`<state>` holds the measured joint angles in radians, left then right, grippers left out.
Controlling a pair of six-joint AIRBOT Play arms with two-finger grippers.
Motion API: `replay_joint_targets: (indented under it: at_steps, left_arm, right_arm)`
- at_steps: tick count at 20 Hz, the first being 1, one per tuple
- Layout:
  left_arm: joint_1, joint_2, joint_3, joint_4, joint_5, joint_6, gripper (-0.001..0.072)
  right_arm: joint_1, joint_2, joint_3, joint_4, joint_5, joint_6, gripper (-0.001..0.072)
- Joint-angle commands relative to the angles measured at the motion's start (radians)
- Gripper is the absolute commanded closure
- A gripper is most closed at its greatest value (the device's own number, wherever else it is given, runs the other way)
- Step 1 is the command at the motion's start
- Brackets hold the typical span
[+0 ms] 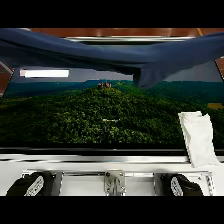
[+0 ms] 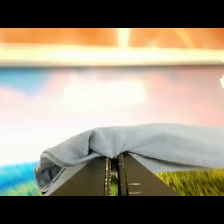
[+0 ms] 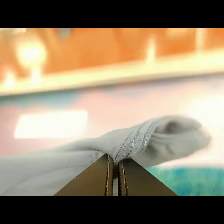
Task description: Fold the shirts.
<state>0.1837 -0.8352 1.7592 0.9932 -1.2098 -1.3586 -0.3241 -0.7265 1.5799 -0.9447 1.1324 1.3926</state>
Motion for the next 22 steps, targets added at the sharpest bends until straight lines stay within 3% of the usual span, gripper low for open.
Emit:
replay_joint_targets:
  at_steps: [1, 4, 7, 9, 12, 16, 19, 22]
  left_arm:
    - [0.001, 0.069, 0.101, 0.174, -0.116, -0.049, 0.0664]
    - [0.001, 0.082, 0.087, 0.311, -0.373, -0.08, 0.0664]
    - [0.001, 0.124, -0.097, 0.299, -0.434, -0.129, 0.0663]
    - [0.001, 0.185, -0.341, 0.297, -0.43, -0.128, 0.0663]
    - [0.001, 0.271, -0.742, 0.239, -0.329, -0.128, 0.0664]
    - [0.001, 0.257, -1.105, -0.015, -0.071, -0.09, 0.0663]
    - [0.001, 0.178, -1.171, -0.034, 0.15, -0.085, 0.0663]
    - [0.001, 0.018, -1.171, -0.084, 0.331, -0.086, 0.0663]
  right_arm:
    - [0.001, 0.131, 0.081, -0.125, 0.056, 0.076, 0.065]
    - [0.001, 0.16, 0.076, -0.195, 0.38, 0.09, 0.065]
    - [0.001, 0.16, -0.068, -0.225, 0.654, 0.123, 0.0649]
    - [0.001, 0.16, -0.227, -0.257, 0.694, 0.106, 0.065]
    - [0.001, 0.16, -0.481, -0.306, 0.514, 0.092, 0.065]
    - [0.004, 0.091, -0.733, -0.203, 0.23, 0.092, 0.065]
    - [0.004, -0.049, -0.787, -0.185, 0.017, 0.093, 0.0649]
    - [0.004, -0.232, -0.787, -0.059, -0.223, 0.085, 0.0649]
